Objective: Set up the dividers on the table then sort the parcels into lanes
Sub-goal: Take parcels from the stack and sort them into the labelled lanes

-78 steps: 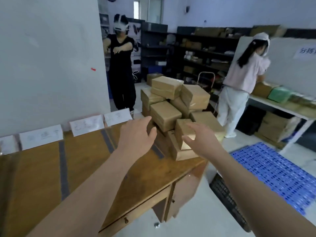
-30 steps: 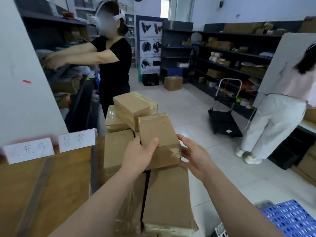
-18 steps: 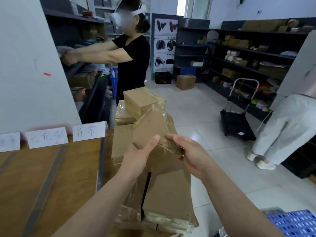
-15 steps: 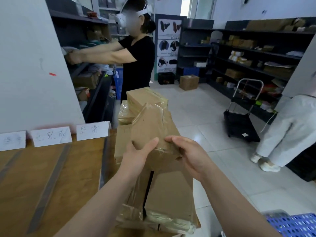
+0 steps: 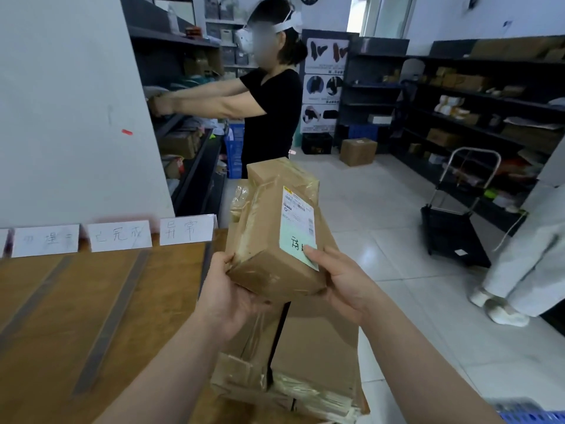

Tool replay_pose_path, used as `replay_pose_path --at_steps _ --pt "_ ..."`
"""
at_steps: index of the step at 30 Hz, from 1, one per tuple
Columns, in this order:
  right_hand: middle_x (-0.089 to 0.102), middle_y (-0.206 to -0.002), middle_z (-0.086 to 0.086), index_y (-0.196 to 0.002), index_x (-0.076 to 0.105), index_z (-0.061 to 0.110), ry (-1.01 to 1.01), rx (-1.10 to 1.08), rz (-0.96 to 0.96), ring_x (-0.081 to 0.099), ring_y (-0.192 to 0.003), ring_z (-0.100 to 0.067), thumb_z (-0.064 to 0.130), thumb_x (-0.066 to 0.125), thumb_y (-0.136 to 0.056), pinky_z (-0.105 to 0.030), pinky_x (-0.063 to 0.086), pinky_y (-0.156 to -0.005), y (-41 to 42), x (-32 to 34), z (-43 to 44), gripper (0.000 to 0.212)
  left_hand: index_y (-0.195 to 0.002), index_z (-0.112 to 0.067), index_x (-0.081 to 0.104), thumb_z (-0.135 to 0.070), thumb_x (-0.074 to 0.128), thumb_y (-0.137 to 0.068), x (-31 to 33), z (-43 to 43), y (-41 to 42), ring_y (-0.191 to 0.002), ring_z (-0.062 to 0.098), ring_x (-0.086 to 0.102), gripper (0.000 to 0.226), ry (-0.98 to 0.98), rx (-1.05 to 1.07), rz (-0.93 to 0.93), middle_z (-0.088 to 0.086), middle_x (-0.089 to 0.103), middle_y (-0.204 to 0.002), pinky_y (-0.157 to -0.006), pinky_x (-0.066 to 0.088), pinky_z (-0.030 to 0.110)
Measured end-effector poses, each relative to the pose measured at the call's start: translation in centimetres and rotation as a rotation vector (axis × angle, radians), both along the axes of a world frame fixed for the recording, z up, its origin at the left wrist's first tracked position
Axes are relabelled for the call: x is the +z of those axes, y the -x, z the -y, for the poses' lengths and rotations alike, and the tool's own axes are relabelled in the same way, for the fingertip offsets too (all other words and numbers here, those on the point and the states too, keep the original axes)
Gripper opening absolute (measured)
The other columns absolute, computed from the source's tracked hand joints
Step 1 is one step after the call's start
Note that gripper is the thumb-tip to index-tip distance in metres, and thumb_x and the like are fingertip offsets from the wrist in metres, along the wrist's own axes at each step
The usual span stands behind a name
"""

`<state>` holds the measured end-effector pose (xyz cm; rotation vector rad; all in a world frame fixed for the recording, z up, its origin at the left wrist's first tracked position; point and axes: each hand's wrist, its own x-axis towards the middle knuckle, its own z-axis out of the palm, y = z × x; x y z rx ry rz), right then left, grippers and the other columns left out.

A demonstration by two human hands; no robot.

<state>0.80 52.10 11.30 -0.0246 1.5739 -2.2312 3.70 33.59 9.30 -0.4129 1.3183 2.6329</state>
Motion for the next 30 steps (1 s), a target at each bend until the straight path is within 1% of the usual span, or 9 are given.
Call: replay_pose_path --at_steps 2,5,8,15,19,22,25,27,30 --pt "0.073 -0.11 -0.003 -0.12 0.06 0.011 -0.031 0.011 -0.017 0.068 -0.083 -0.017 0.019 0.059 -0.093 -0.037 0.054 -0.072 0.0 -0.1 0.2 0.028 -0.135 -0.016 0.054 -0.036 0.035 -0.103 -0.2 0.5 -0.2 -0.086 0.026 0.073 0.043 0.069 0.076 -0.022 0.012 0.072 -0.11 -0.061 0.059 0.041" --pt "0.073 -0.11 -0.002 -0.121 0.06 0.014 -0.098 0.058 -0.049 0.068 -0.086 -0.016 0.019 0.059 -0.094 -0.036 0.053 -0.075 0.2 -0.3 1.0 0.028 -0.141 -0.038 0.046 -0.035 0.04 -0.104 -0.3 1.5 -0.8 -0.107 0.024 0.068 0.037 0.267 0.158 -0.06 0.002 0.067 -0.124 -0.075 0.06 0.043" --pt "0.072 -0.111 -0.002 -0.118 0.062 0.016 -0.136 0.09 -0.074 0.067 -0.089 -0.017 0.021 0.058 -0.094 -0.04 0.051 -0.082 0.3 -0.5 2.6 0.025 -0.138 -0.049 0.044 -0.05 0.038 -0.101 -0.9 3.0 -1.5 -0.11 0.016 0.065 0.038 0.518 0.226 -0.082 -0.007 0.064 -0.125 -0.093 0.054 0.046" --pt "0.074 -0.107 0.003 -0.119 0.062 0.02 -0.232 0.19 -0.139 0.069 -0.096 -0.018 0.027 0.058 -0.095 -0.038 0.055 -0.078 -0.1 -0.4 9.1 0.025 -0.132 -0.047 0.051 -0.089 0.041 -0.061 0.3 7.2 -4.3 -0.113 0.015 0.06 0.083 0.665 0.285 -0.081 -0.003 0.053 -0.135 -0.089 0.05 0.034" --pt "0.074 -0.105 0.006 -0.121 0.06 0.025 -0.279 0.232 -0.158 0.069 -0.096 -0.016 0.029 0.059 -0.095 -0.031 0.056 -0.07 -1.1 0.1 14.0 0.027 -0.137 -0.041 0.049 -0.093 0.046 -0.054 0.8 11.6 -6.5 -0.115 0.018 0.059 0.098 0.689 0.341 -0.063 0.001 0.049 -0.138 -0.103 0.047 0.047" --pt "0.074 -0.102 0.007 -0.116 0.061 0.027 -0.28 0.273 -0.169 0.07 -0.091 -0.015 0.027 0.059 -0.095 -0.029 0.057 -0.062 -2.4 0.6 18.6 0.021 -0.146 -0.038 0.039 -0.093 0.055 -0.055 0.9 15.7 -8.6 -0.115 0.016 0.058 0.107 0.666 0.374 -0.048 0.0 0.044 -0.144 -0.097 0.051 0.04" --pt "0.074 -0.098 0.011 -0.112 0.061 0.03 -0.303 0.314 -0.194 0.071 -0.086 -0.01 0.028 0.057 -0.096 -0.03 0.058 -0.065 -4.2 0.6 23.8 0.016 -0.152 -0.031 0.03 -0.068 0.055 -0.082 1.8 19.9 -11.4 -0.097 -0.003 0.049 0.083 0.65 0.418 -0.032 -0.013 0.032 -0.144 -0.069 0.043 0.012" --pt "0.074 -0.094 0.014 -0.109 0.061 0.032 -0.315 0.332 -0.206 0.071 -0.082 -0.007 0.03 0.057 -0.096 -0.03 0.059 -0.067 -5.6 0.4 27.5 0.014 -0.155 -0.028 0.023 -0.051 0.052 -0.092 1.8 23.2 -13.2 -0.088 -0.004 0.044 0.073 0.642 0.444 0.011 -0.009 0.03 -0.143 -0.059 0.041 0.013" --pt "0.074 -0.091 0.016 -0.109 0.059 0.033 -0.322 0.362 -0.211 0.071 -0.08 -0.006 0.031 0.058 -0.095 -0.028 0.058 -0.064 -7.8 0.2 33.4 0.014 -0.152 -0.029 0.024 -0.054 0.052 -0.091 1.4 28.8 -15.9 -0.094 0.001 0.047 0.072 0.691 0.482 0.057 -0.005 0.034 -0.143 -0.069 0.036 0.018"
